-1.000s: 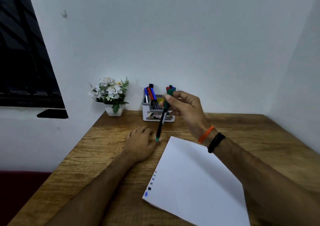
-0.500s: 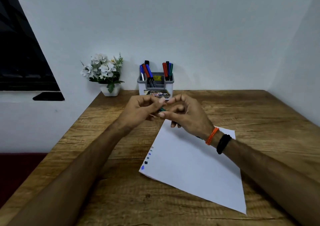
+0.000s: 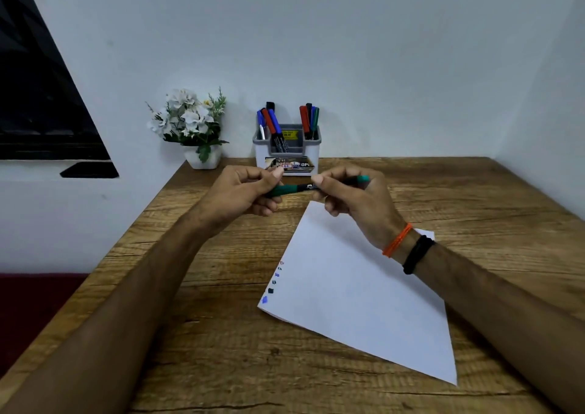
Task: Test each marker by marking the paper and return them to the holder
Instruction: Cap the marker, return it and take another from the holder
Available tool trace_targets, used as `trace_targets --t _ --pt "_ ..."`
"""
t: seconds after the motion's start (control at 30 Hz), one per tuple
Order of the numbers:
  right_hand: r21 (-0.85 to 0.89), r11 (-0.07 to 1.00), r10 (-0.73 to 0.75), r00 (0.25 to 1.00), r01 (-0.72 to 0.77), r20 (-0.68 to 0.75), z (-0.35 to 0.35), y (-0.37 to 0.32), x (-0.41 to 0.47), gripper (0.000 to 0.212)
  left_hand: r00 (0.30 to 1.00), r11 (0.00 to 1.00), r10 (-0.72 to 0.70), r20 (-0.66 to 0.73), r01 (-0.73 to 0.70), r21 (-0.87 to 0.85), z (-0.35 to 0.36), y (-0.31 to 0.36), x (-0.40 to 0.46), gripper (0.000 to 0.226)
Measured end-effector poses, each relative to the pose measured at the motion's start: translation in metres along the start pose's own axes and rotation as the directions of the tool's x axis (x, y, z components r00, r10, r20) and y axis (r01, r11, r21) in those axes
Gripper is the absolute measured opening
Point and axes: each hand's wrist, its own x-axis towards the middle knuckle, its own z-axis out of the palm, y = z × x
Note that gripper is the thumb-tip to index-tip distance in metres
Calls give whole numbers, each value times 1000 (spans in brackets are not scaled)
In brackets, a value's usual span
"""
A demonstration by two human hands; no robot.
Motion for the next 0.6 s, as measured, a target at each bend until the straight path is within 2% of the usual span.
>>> trace_targets --t 0.1,0.27,0.47,0.6 --pt "130 988 75 997 -78 32 1 1 -2 17 996 996 16 91 -24 89 4 -1 -2 34" --pt "46 993 99 990 -105 105 2 4 -5 9 984 977 55 172 -89 195 9 2 -5 39" --pt "64 983 156 969 -171 190 1 5 -5 16 931 921 88 353 -211 327 11 -3 -6 27" --pt "10 989 143 973 -147 183 1 10 -4 20 919 905 119 376 -257 339 15 -5 -5 10"
